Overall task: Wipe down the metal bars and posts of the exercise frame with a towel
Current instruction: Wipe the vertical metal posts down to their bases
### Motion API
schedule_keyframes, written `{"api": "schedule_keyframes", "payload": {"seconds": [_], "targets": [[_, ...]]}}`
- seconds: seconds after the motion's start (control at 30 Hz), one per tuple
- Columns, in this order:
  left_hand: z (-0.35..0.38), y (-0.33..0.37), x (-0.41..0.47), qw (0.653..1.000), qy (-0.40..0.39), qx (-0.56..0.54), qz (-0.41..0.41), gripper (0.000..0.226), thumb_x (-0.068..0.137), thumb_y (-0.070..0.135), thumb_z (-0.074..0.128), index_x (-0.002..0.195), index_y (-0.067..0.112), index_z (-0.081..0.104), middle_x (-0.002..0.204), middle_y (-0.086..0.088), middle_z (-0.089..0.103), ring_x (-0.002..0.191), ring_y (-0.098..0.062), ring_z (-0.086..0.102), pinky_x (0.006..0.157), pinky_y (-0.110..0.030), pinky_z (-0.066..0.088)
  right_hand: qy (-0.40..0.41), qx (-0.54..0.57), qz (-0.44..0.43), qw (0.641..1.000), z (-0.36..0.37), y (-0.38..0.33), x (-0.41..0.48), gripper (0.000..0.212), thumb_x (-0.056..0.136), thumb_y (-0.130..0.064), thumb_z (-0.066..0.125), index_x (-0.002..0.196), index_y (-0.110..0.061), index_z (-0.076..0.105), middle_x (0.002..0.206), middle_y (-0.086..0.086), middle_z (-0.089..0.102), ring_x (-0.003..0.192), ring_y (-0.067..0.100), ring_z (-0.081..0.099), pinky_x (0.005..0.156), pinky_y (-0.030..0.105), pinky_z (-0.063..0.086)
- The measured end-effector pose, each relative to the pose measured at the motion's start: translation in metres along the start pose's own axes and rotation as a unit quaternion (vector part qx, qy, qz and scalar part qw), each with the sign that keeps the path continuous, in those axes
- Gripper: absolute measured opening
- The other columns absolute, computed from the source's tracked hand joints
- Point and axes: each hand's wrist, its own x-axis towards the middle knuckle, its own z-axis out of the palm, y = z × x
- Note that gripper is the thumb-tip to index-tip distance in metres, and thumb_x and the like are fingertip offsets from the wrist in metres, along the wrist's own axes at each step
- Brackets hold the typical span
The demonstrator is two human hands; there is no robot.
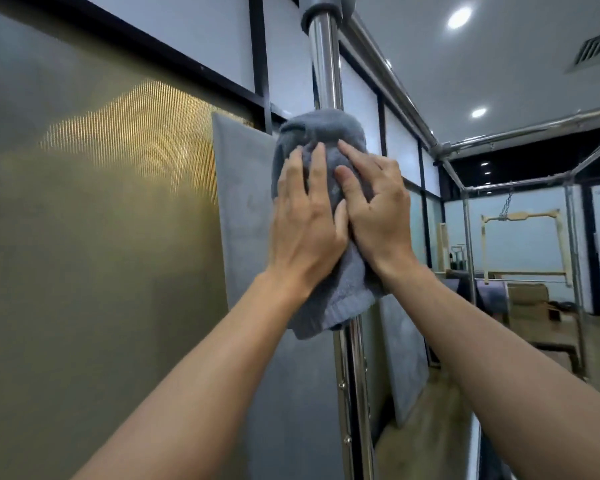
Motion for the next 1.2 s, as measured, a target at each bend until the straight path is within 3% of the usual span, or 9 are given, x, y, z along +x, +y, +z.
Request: {"api": "schedule_keyframes", "payload": {"seconds": [0.13, 0.33, 0.43, 0.57, 0.67, 0.83, 1.0, 1.07, 1.2], "targets": [[-0.012, -0.029, -0.016, 0.990, -0.097, -0.092, -0.048, 0.072, 0.092, 0.040, 0.040, 0.155, 0.011, 0.018, 0.155, -0.010, 0.030, 0.141, -0.020, 0.031, 0.116, -0.030, 0.025, -0.027, -0.178, -0.079, 0.981, 0.006, -0.015, -0.009, 0.034, 0.093, -0.038, 0.056, 0.124, -0.029, 0.064, 0.129, 0.010, 0.047, 0.113, 0.030, 0.048, 0.099, 0.047, 0.041], [-0.004, 0.004, -0.010, 0.998, 0.004, -0.051, -0.039, 0.064, 0.090, 0.025, 0.043, 0.147, -0.001, 0.032, 0.156, -0.017, 0.026, 0.145, -0.027, 0.024, 0.116, -0.032, 0.019, 0.030, -0.041, -0.033, 0.998, 0.003, 0.000, -0.011, 0.031, 0.094, -0.032, 0.060, 0.124, -0.025, 0.065, 0.121, 0.005, 0.052, 0.111, 0.014, 0.053, 0.098, 0.033, 0.046], [0.004, 0.007, -0.059, 0.999, 0.012, -0.032, 0.000, 0.059, 0.092, 0.023, 0.038, 0.145, -0.004, 0.036, 0.153, -0.021, 0.031, 0.144, -0.030, 0.028, 0.118, -0.033, 0.020, 0.003, -0.073, -0.016, 0.997, -0.007, 0.005, -0.065, 0.034, 0.095, -0.033, 0.056, 0.128, -0.028, 0.061, 0.123, 0.005, 0.051, 0.113, 0.015, 0.053, 0.097, 0.034, 0.047], [0.013, -0.012, -0.094, 0.974, 0.013, -0.187, -0.125, 0.054, 0.096, 0.026, 0.037, 0.144, 0.002, 0.041, 0.147, -0.014, 0.043, 0.137, -0.019, 0.040, 0.114, -0.023, 0.029, -0.067, -0.228, -0.127, 0.963, -0.007, 0.002, -0.078, 0.031, 0.092, -0.034, 0.057, 0.119, -0.022, 0.067, 0.126, 0.015, 0.052, 0.109, 0.036, 0.051, 0.090, 0.049, 0.044], [0.016, 0.004, -0.078, 0.968, 0.053, -0.176, -0.174, 0.052, 0.095, 0.020, 0.042, 0.143, 0.000, 0.043, 0.146, -0.014, 0.044, 0.134, -0.018, 0.041, 0.109, -0.009, 0.026, -0.059, -0.157, -0.098, 0.981, -0.008, 0.005, -0.062, 0.030, 0.091, -0.035, 0.058, 0.118, -0.024, 0.068, 0.126, 0.011, 0.051, 0.112, 0.032, 0.050, 0.094, 0.049, 0.043], [0.010, 0.034, -0.111, 0.988, 0.040, -0.090, -0.118, 0.053, 0.092, 0.018, 0.044, 0.141, -0.001, 0.044, 0.148, -0.018, 0.038, 0.140, -0.029, 0.034, 0.117, -0.033, 0.025, -0.039, -0.082, -0.002, 0.996, -0.022, 0.018, -0.120, 0.033, 0.093, -0.037, 0.053, 0.123, -0.027, 0.059, 0.124, 0.008, 0.050, 0.113, 0.025, 0.053, 0.094, 0.048, 0.047], [0.005, 0.032, -0.144, 0.955, -0.008, -0.139, -0.263, 0.053, 0.088, 0.018, 0.040, 0.138, 0.003, 0.049, 0.141, -0.010, 0.050, 0.129, -0.021, 0.047, 0.102, -0.009, 0.029, -0.109, -0.267, -0.113, 0.951, -0.023, 0.002, -0.139, 0.020, 0.089, -0.033, 0.059, 0.102, -0.018, 0.063, 0.114, 0.017, 0.054, 0.096, 0.038, 0.053, 0.071, 0.046, 0.047], [0.004, 0.039, -0.133, 0.948, 0.002, -0.135, -0.290, 0.054, 0.086, 0.021, 0.040, 0.136, 0.003, 0.050, 0.139, -0.011, 0.052, 0.128, -0.022, 0.048, 0.102, -0.014, 0.030, -0.116, -0.235, -0.125, 0.957, -0.024, 0.005, -0.123, 0.019, 0.089, -0.033, 0.059, 0.099, -0.018, 0.065, 0.113, 0.015, 0.054, 0.096, 0.036, 0.052, 0.074, 0.045, 0.047], [0.005, 0.061, -0.150, 0.964, 0.006, -0.078, -0.253, 0.054, 0.085, 0.015, 0.048, 0.137, 0.000, 0.046, 0.140, -0.016, 0.046, 0.131, -0.027, 0.042, 0.112, -0.031, 0.029, -0.089, -0.093, 0.011, 0.992, -0.042, 0.019, -0.155, 0.020, 0.091, -0.033, 0.058, 0.104, -0.021, 0.067, 0.116, 0.009, 0.052, 0.100, 0.029, 0.054, 0.085, 0.050, 0.048]]}}
